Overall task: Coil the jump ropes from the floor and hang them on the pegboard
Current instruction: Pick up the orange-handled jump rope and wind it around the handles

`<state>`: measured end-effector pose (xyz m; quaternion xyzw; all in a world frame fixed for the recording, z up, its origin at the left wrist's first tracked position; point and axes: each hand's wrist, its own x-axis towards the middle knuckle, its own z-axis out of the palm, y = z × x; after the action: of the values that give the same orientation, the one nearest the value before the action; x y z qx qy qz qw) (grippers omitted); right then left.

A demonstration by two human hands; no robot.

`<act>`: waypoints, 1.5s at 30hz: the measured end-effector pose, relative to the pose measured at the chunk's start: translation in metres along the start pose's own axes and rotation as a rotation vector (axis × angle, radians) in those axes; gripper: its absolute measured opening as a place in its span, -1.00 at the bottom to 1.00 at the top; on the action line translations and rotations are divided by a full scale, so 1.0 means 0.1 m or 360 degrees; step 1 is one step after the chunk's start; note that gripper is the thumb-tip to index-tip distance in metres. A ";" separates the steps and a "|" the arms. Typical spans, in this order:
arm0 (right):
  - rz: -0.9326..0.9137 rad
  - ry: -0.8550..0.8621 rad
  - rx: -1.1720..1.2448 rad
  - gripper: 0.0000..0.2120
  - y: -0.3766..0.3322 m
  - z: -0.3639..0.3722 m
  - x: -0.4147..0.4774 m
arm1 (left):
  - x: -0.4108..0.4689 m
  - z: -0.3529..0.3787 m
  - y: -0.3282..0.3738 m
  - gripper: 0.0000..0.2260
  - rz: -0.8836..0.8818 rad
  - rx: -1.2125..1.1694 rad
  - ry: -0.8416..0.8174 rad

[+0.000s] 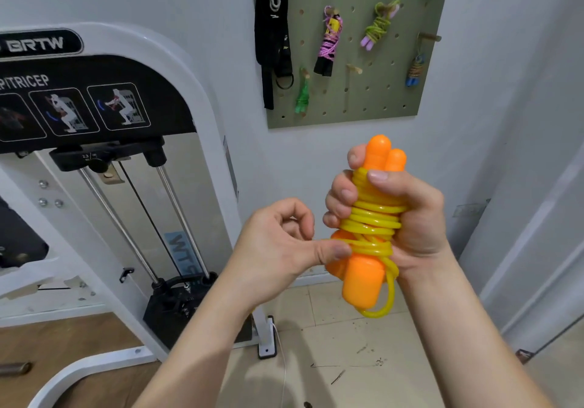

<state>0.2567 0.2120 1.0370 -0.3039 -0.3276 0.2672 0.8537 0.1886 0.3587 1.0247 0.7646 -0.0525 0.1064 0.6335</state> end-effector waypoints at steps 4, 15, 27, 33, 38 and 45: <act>0.0060 -0.0196 0.0256 -0.78 0.01 0.08 0.03 | 0.02 0.02 -0.05 -0.52 0.0032 -0.0090 -0.0143; 0.0223 -0.0272 0.0228 -0.67 0.03 -0.01 0.03 | -0.09 0.01 0.05 -0.61 0.0180 0.0322 -0.0189; 0.0180 0.0665 -0.0984 -0.05 0.10 0.00 0.09 | -0.11 -0.06 -0.19 -0.55 0.0251 0.0464 0.0469; 0.0082 0.0906 -0.1091 -0.16 0.40 0.21 0.00 | -0.14 -0.01 -0.21 -0.64 0.0529 0.1366 0.0665; -0.0163 0.1355 -0.1206 -0.79 0.60 0.12 0.01 | -0.22 0.08 -0.23 -0.67 0.0503 0.1583 0.0252; 0.0076 0.0545 -0.0931 -0.71 0.27 0.02 -0.20 | -0.23 -0.02 0.04 -0.84 0.0147 0.0873 -0.0329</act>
<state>0.2356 0.2179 1.0113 -0.5840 -0.2351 0.1269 0.7665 0.1651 0.3587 1.0233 0.9109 -0.1206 0.0670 0.3890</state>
